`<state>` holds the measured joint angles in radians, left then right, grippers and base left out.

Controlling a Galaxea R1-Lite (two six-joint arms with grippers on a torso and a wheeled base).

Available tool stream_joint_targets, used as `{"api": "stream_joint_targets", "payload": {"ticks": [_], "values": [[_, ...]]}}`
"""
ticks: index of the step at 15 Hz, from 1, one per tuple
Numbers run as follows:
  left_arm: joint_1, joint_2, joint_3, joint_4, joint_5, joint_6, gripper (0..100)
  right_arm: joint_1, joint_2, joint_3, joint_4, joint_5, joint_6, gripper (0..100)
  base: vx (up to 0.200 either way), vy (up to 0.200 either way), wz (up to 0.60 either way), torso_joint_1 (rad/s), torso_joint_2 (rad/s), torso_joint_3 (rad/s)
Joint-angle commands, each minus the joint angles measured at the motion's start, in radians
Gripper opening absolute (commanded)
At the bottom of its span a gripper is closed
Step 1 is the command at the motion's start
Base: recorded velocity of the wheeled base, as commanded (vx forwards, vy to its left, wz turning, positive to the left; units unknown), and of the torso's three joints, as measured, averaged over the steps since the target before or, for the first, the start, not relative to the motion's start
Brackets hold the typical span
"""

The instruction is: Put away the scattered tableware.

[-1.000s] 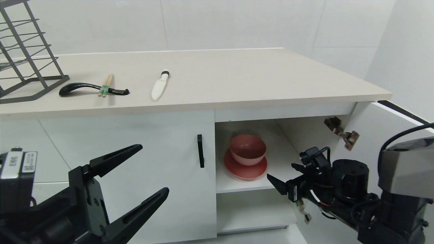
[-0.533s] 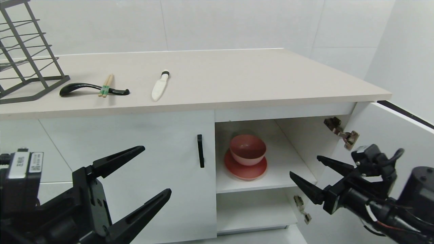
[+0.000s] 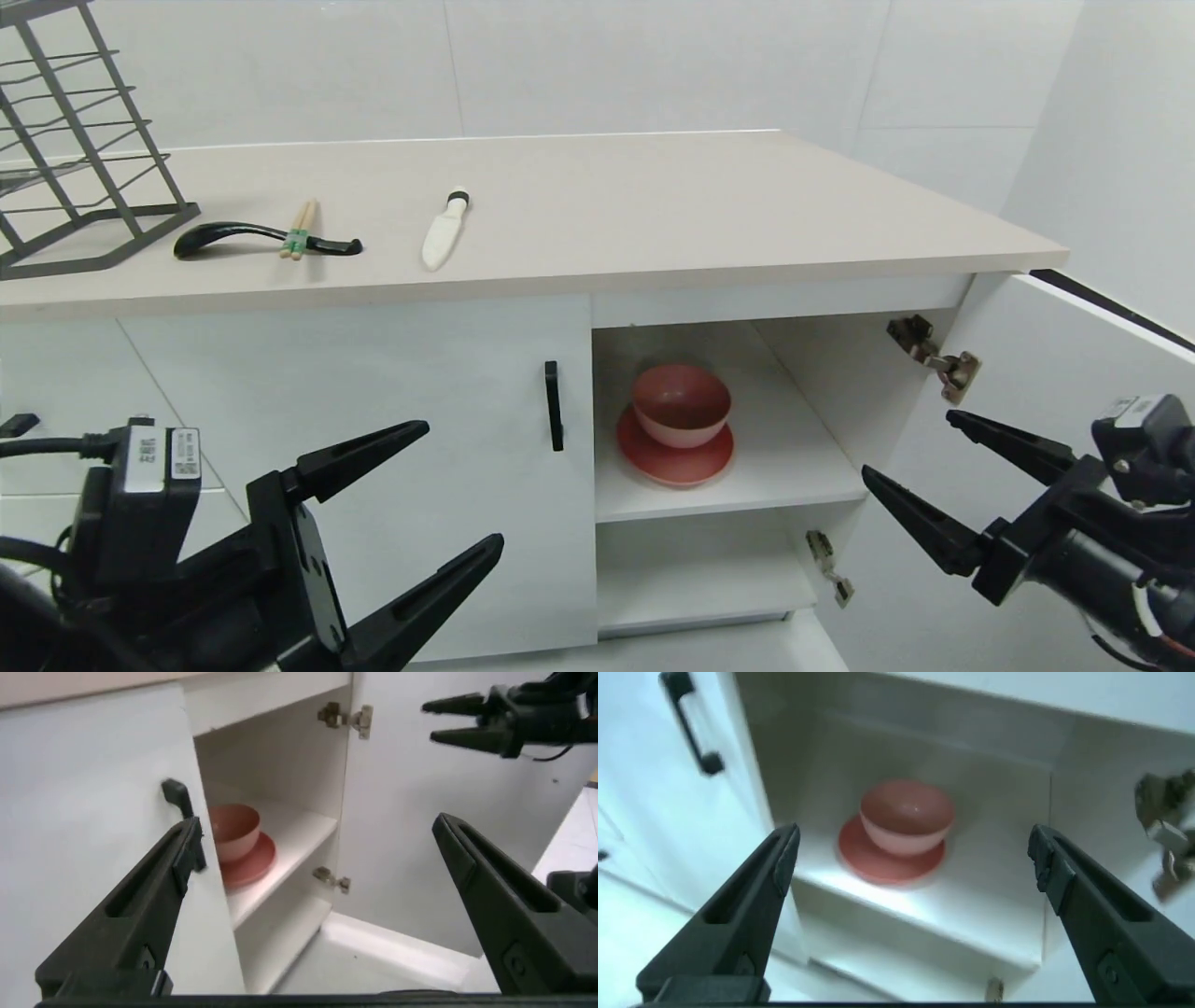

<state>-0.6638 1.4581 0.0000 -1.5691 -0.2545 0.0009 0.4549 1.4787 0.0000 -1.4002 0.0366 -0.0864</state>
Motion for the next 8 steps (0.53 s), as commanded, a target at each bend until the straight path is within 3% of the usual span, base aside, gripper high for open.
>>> {"api": "stream_joint_targets", "payload": {"ticks": [1,5,7,8], "values": [[-0.003,0.008,0.0,-0.002,0.006,0.001,100,-0.03,-0.054,0.0,0.012,-0.001,-0.006,100,-0.2,0.0,0.0,0.002,-0.01,0.007],[-0.003,0.008,0.0,-0.002,0.018,0.001,100,-0.076,-0.166,0.0,0.086,-0.001,-0.052,100,-0.2,0.0,0.0,0.002,0.0,0.004],[-0.003,0.008,0.0,-0.002,0.054,0.002,100,-0.099,-0.253,0.0,0.175,-0.003,-0.053,100,-0.2,0.0,0.0,-0.002,0.0,0.007],[-0.002,-0.004,0.0,-0.002,0.086,0.004,100,-0.143,-0.307,0.0,0.218,-0.003,-0.056,100,-0.2,-0.2,0.0,0.002,0.0,0.002]]}}
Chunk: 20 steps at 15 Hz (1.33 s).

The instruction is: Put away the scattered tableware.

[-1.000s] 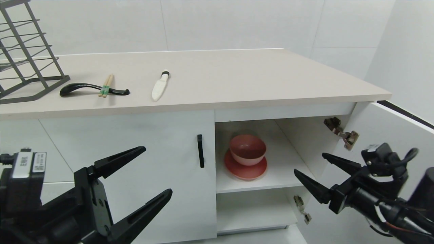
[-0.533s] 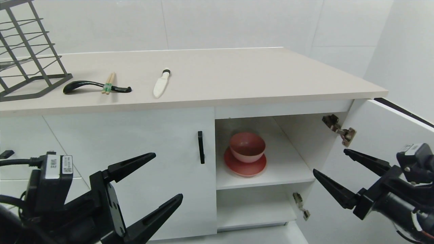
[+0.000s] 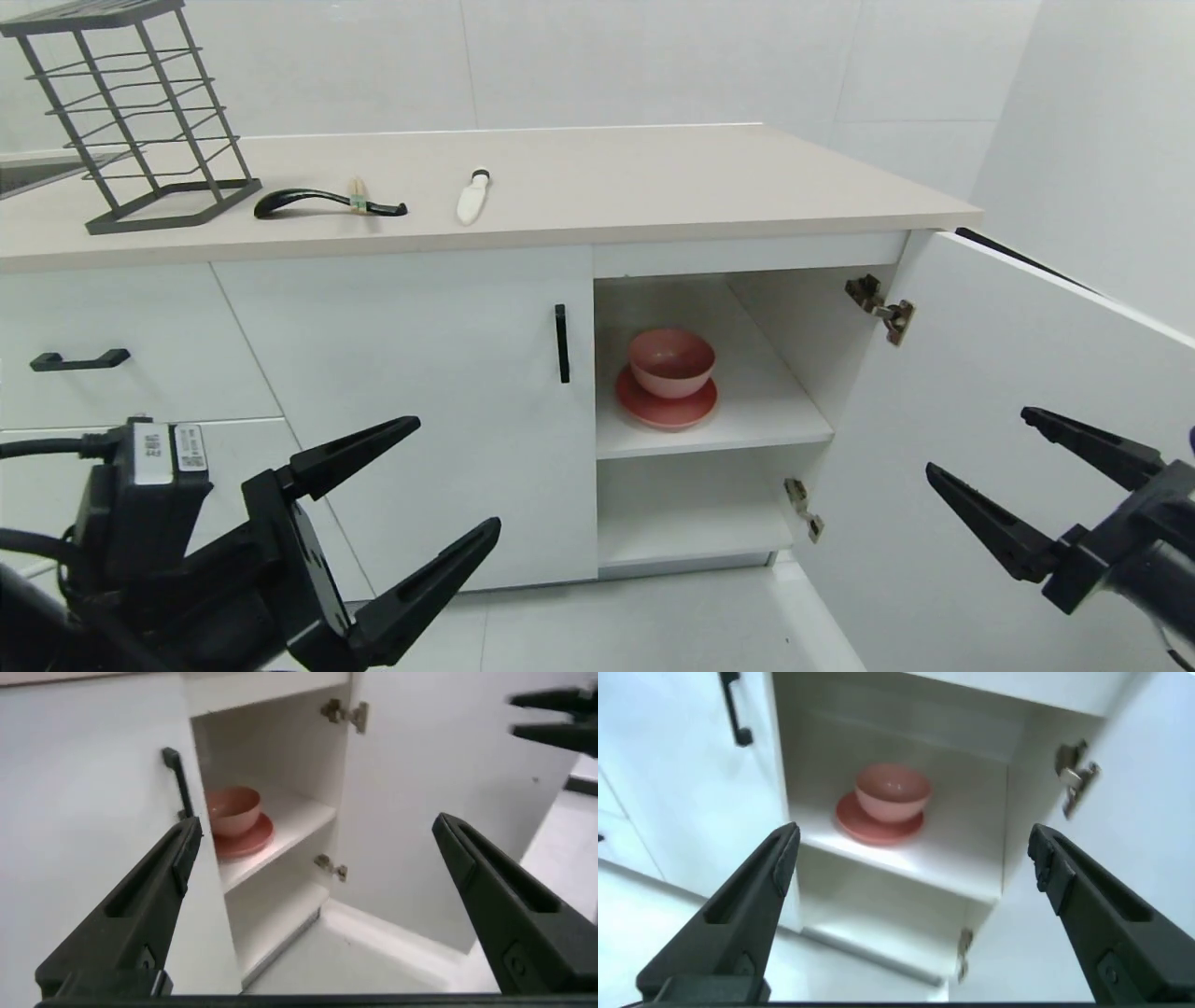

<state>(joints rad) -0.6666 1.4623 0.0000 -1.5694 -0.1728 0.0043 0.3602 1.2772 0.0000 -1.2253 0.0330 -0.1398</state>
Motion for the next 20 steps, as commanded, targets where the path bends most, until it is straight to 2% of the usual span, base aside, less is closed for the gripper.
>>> {"api": "stream_joint_targets", "payload": {"ticks": [1,4,5,6,8,9,11,13,14,17,19,20], "values": [[0.013,-0.027,0.0,-0.001,0.041,0.0,100,-0.092,-0.159,0.0,0.086,0.001,-0.018,100,-0.2,-0.2,0.0,-0.002,0.0,0.002],[0.044,-0.097,0.0,0.0,0.174,-0.001,100,-0.179,-0.328,0.0,0.251,0.004,-0.02,100,0.0,0.0,0.0,0.0,0.0,0.0],[0.084,-0.126,0.0,0.0,0.256,-0.001,100,-0.219,-0.455,0.0,0.366,0.005,-0.015,100,0.0,0.0,0.0,0.0,0.0,0.0],[0.099,-0.151,0.0,0.008,0.325,-0.004,100,-0.25,-0.549,-0.002,0.458,0.015,-0.017,100,0.0,0.0,0.0,0.0,0.0,0.0],[0.101,-0.218,0.0,0.038,0.397,-0.015,100,-0.274,-0.676,-0.02,0.586,0.051,-0.018,100,0.0,0.0,0.0,0.0,0.0,0.0],[0.111,-0.307,0.0,0.109,0.404,-0.021,100,-0.288,-0.783,-0.055,0.719,0.07,-0.018,100,0.0,0.0,0.0,0.0,0.0,0.0],[0.196,-0.442,0.0,0.226,0.403,-0.026,100,-0.291,-0.931,-0.104,0.899,0.077,-0.018,100,0.0,0.0,0.0,0.0,0.0,0.0],[0.271,-0.559,0.0,0.33,0.401,-0.027,100,-0.293,-1.015,-0.138,1.007,0.076,-0.017,100,0.0,0.0,0.0,0.0,0.0,0.0],[0.338,-0.651,0.0,0.428,0.4,-0.047,100,-0.302,-1.05,-0.158,1.05,0.076,-0.017,100,0.0,0.0,0.0,0.0,0.0,0.0],[0.495,-0.913,0.0,0.7,0.386,-0.084,100,-0.359,-1.098,-0.156,1.058,0.077,-0.011,100,0.0,0.0,0.0,0.0,0.0,0.0],[0.552,-1.036,0.0,0.81,0.346,-0.096,100,-0.369,-1.128,-0.141,1.061,0.079,-0.004,100,0.0,0.0,0.0,0.0,0.0,0.0],[0.587,-1.131,0.0,0.893,0.299,-0.096,100,-0.371,-1.138,-0.126,1.061,0.079,-0.003,100,0.0,0.0,0.0,0.0,0.0,0.0]]}}
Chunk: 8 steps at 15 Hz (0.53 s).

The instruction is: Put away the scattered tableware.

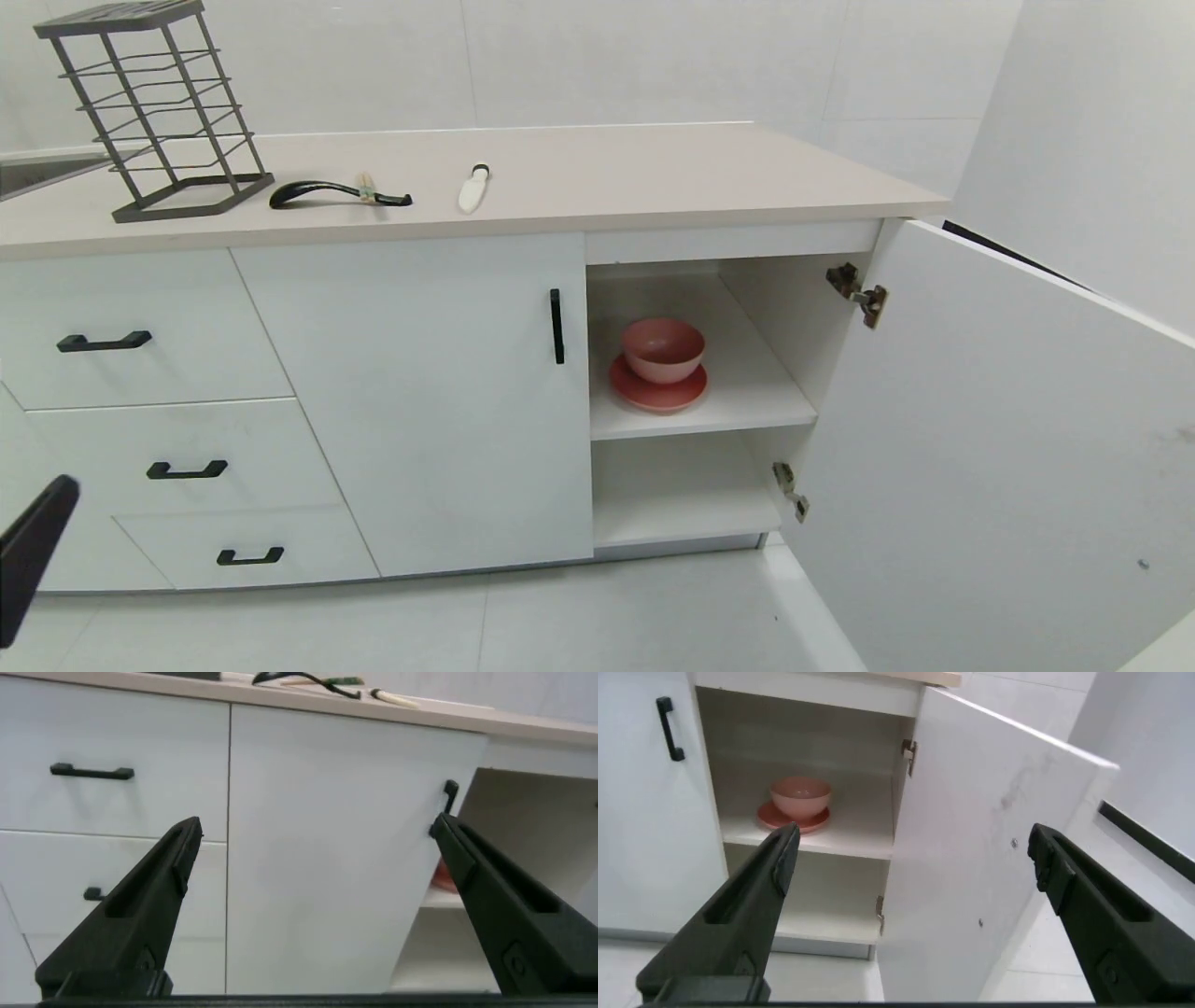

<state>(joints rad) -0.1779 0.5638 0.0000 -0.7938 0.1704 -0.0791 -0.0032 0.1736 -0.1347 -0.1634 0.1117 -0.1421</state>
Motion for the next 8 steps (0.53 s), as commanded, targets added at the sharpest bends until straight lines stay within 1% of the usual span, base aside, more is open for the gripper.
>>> {"api": "stream_joint_targets", "payload": {"ticks": [1,2,4,5,6,7,8], "values": [[0.146,-0.344,0.0,0.231,-0.118,-0.014,100,-0.009,-0.046,0.037,-0.001,0.002,-0.001,100,0.0,0.0,0.0,0.0,0.0,0.0],[0.164,-0.406,0.0,0.295,-0.147,-0.028,100,-0.009,-0.06,0.053,0.001,0.005,-0.001,100,0.0,0.0,0.0,0.0,0.0,0.0],[0.161,-0.476,0.0,0.413,-0.181,-0.047,100,-0.011,-0.077,0.084,0.001,0.016,-0.001,100,0.0,0.0,0.0,0.0,0.0,0.0],[0.156,-0.483,0.0,0.439,-0.187,-0.047,100,-0.011,-0.077,0.093,0.001,0.016,-0.001,100,0.0,0.0,0.0,0.0,0.0,0.0],[0.149,-0.501,0.0,0.505,-0.198,-0.047,100,-0.009,-0.083,0.13,0.001,0.016,-0.001,100,0.0,0.0,0.0,0.0,0.0,0.0],[0.156,-0.509,0.0,0.55,-0.198,-0.042,100,-0.008,-0.102,0.135,0.022,0.017,0.006,100,0.0,0.0,0.0,0.0,0.0,0.0],[0.175,-0.561,0.0,0.634,-0.201,-0.036,100,0.0,-0.154,0.135,0.107,0.011,0.039,100,0.0,0.0,0.0,0.0,0.0,0.0]]}}
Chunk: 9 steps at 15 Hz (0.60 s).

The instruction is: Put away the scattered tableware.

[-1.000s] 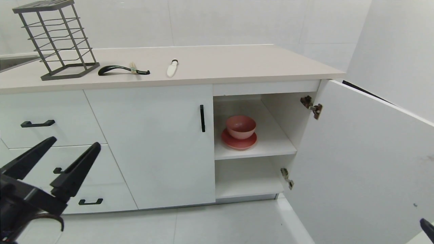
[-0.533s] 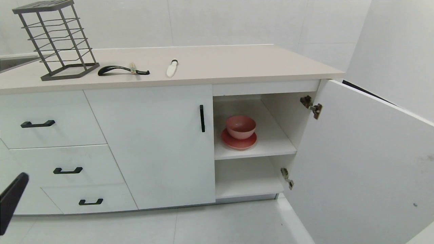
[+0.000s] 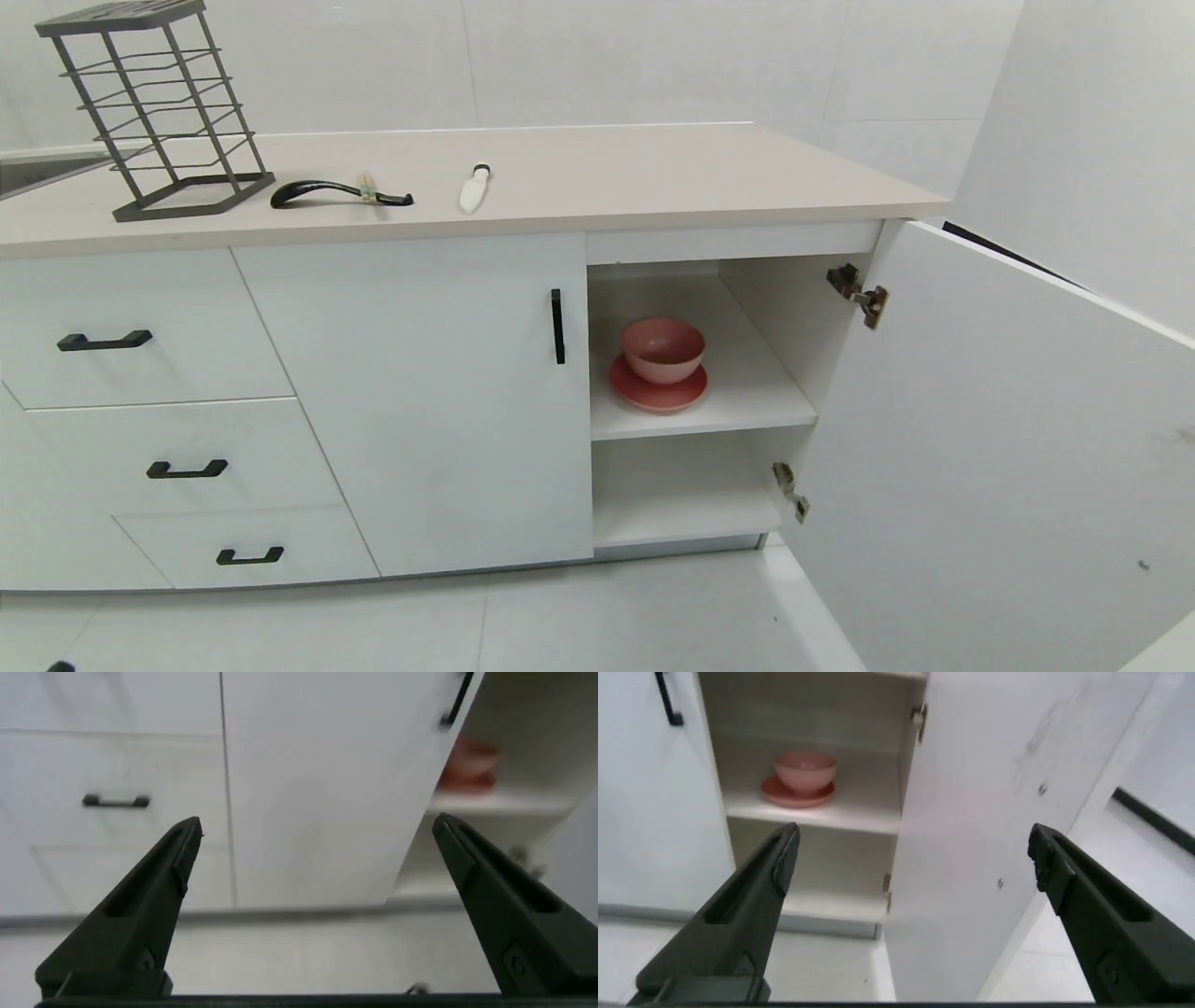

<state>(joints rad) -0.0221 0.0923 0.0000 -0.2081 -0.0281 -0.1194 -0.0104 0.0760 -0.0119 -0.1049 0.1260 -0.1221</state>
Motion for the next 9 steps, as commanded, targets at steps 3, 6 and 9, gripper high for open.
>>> {"api": "stream_joint_targets", "payload": {"ticks": [3,6,9], "values": [[0.022,-0.092,0.0,0.205,0.004,0.127,100,0.009,-0.073,0.01,0.108,-0.098,0.121,100,0.0,0.0,0.0,0.0,0.0,0.0],[0.022,-0.092,0.0,0.207,0.007,0.129,100,0.009,-0.074,0.012,0.108,-0.104,0.134,100,0.0,0.0,0.0,0.0,0.0,0.0],[0.022,-0.092,0.0,0.208,0.007,0.129,100,0.009,-0.074,0.01,0.109,-0.129,0.131,100,0.0,0.0,0.0,0.0,0.0,0.0]]}}
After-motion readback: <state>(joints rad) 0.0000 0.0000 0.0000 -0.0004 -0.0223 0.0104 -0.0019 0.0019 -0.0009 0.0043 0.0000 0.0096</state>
